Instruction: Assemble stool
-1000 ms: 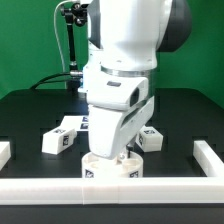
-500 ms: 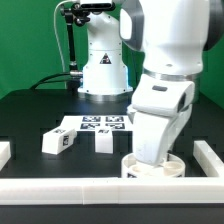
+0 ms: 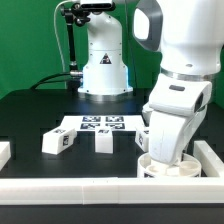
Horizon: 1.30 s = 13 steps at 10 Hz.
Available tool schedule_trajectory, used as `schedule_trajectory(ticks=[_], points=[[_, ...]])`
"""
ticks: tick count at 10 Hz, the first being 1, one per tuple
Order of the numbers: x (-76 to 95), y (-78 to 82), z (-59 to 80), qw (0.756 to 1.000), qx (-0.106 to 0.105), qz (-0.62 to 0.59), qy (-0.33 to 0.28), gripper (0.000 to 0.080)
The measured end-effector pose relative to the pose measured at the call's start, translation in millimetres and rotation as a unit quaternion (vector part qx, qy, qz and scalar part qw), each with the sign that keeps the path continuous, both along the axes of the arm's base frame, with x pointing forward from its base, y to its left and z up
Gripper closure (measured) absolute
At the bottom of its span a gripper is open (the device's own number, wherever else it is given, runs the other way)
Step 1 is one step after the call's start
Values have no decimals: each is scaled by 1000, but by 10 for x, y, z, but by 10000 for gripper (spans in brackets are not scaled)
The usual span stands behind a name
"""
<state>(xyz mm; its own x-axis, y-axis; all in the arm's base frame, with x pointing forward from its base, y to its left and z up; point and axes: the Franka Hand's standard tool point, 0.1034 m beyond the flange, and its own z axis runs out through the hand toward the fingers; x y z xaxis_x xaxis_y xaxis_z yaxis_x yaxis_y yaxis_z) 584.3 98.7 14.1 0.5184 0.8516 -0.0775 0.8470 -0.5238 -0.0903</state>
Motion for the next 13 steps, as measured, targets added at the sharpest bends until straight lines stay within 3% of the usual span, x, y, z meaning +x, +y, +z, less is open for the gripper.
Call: schedule_trajectory(ticks=[1,2,3,6,7,8,12,13], points=[[-1,7,0,1000,0,0,0,755],[-2,-2,-3,1000,0,0,0,632],[-2,-2,-3,1000,0,0,0,632],[-2,-3,-3,1000,0,0,0,217],[-9,-8,46,1000,-1,-3,-2,217],[-21,-9,133,1000,-2,-4,-5,161],[-69,-52,476,1000,-8,-5,-13,151],[-109,-111,506,1000,-9,-8,-20,151]])
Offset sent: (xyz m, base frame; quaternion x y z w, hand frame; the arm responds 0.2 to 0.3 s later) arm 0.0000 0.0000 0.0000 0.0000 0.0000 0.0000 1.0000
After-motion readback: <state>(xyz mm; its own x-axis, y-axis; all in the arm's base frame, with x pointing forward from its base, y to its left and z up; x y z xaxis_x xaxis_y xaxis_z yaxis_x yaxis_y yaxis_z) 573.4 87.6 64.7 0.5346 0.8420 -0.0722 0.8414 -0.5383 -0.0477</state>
